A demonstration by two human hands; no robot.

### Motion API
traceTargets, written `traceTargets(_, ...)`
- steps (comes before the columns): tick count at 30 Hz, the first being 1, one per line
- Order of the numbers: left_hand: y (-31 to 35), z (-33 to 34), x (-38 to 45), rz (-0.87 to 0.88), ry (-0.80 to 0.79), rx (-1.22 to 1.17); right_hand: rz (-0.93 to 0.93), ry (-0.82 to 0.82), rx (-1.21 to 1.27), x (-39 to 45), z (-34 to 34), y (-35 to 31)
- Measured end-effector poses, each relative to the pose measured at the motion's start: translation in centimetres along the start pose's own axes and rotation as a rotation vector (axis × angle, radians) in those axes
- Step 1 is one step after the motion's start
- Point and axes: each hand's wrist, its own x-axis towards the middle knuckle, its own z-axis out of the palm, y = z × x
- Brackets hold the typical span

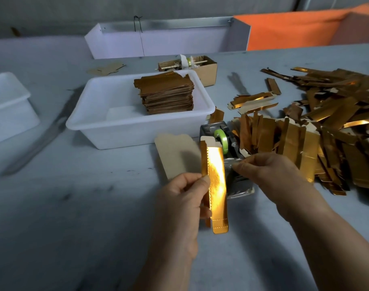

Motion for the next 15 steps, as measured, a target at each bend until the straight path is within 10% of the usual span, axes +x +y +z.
traceTargets(10,0.0,2.4,-0.3,-0.100,-0.025,-0.057,0.130,-0.087,0.600,-0.5,-0.5,0.1)
traceTargets(15,-0.1,2.2,-0.2,-0.087,-0.009,-0.050,0.010,0.058,0.273,-1.3,-0.3,0.7)
